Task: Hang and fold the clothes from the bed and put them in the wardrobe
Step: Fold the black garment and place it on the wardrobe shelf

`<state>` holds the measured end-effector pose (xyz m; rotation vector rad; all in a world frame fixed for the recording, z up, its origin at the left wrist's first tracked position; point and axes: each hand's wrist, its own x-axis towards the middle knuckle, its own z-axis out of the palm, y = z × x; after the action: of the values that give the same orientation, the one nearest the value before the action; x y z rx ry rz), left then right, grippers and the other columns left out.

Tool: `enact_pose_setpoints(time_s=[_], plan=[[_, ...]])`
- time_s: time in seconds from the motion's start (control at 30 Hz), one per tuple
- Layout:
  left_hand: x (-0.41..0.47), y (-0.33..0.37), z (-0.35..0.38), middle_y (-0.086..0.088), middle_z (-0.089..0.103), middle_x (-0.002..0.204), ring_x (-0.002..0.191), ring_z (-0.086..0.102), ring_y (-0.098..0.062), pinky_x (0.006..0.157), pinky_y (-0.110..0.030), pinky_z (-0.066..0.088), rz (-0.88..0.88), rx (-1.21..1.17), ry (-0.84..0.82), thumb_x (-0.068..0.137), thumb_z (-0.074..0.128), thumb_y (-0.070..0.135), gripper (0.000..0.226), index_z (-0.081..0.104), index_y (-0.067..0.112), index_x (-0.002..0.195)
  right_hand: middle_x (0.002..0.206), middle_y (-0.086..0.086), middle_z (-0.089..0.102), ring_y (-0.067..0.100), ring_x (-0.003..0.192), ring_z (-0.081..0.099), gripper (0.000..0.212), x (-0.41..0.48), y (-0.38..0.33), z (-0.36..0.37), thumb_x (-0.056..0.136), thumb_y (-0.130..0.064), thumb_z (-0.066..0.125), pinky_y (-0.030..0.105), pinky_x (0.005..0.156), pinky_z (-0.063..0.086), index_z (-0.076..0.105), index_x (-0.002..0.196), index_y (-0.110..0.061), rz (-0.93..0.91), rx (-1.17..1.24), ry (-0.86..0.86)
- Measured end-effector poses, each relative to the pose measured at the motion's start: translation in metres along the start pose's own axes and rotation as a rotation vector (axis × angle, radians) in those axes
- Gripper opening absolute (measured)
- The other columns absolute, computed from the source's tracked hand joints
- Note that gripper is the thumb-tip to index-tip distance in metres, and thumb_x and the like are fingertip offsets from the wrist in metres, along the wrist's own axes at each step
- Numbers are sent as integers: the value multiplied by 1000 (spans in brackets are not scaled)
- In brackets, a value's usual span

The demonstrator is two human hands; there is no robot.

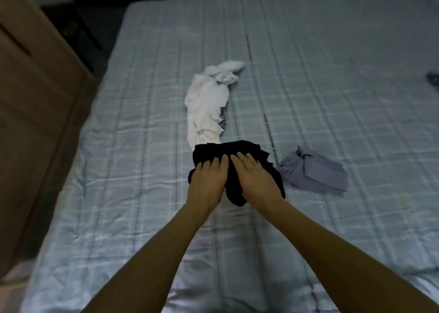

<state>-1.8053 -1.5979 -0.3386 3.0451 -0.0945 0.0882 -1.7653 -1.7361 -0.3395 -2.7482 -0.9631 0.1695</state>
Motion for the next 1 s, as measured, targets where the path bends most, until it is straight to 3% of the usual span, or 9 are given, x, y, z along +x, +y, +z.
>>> enact_pose_setpoints(time_s=[0.1, 0.17, 0.27, 0.43, 0.53, 0.8, 1.0], plan=[[-21, -32, -59, -14, 69, 92, 78, 66, -28, 84, -40, 53, -45, 65, 156, 49, 77, -7, 70, 61, 0, 117, 122, 28, 58, 47, 109, 58, 80, 11, -54, -48, 52, 3, 87, 54, 85, 53, 54, 125, 6, -98, -27, 100], [-41, -53, -100, -18, 67, 109, 93, 66, -32, 89, -42, 51, -77, 116, 252, 52, 79, -7, 68, 61, -1, 117, 121, 27, 59, 46, 108, 59, 73, 14, -94, -80, 58, 0, 85, 53, 84, 53, 55, 124, 5, -160, -44, 156], [-79, -82, -159, -22, 63, 119, 103, 64, -36, 87, -44, 53, -142, 157, 330, 48, 83, -5, 73, 61, -1, 118, 132, 27, 52, 46, 120, 50, 66, 15, -157, -126, 72, 1, 74, 53, 97, 46, 47, 132, 3, -253, -50, 189], [-157, -128, -248, -20, 67, 109, 89, 67, -37, 73, -42, 57, -285, 186, 399, 38, 84, -9, 86, 59, -1, 120, 150, 20, 32, 38, 138, 29, 62, 9, -265, -187, 90, -4, 53, 47, 112, 30, 27, 146, -4, -443, -139, 239], [-208, -150, -292, -21, 66, 108, 87, 67, -39, 73, -46, 57, -384, 242, 416, 41, 82, -10, 85, 57, -2, 122, 155, 15, 23, 33, 143, 20, 62, 3, -326, -212, 95, -7, 46, 41, 115, 23, 16, 149, -8, -558, -185, 261], [-337, -167, -374, -25, 59, 123, 105, 60, -43, 85, -51, 53, -739, 337, 408, 61, 74, -6, 75, 48, -4, 131, 154, 17, 24, 34, 142, 22, 72, -26, -457, -247, 90, -5, 54, 43, 115, 25, 14, 149, -8, -925, -149, 294], [-416, -150, -411, -23, 62, 118, 100, 62, -41, 79, -48, 56, -988, 467, 376, 62, 74, -6, 69, 52, -3, 127, 154, 18, 23, 34, 142, 22, 78, -61, -528, -256, 87, -5, 59, 43, 115, 25, 11, 150, -8, -1193, -75, 288]])
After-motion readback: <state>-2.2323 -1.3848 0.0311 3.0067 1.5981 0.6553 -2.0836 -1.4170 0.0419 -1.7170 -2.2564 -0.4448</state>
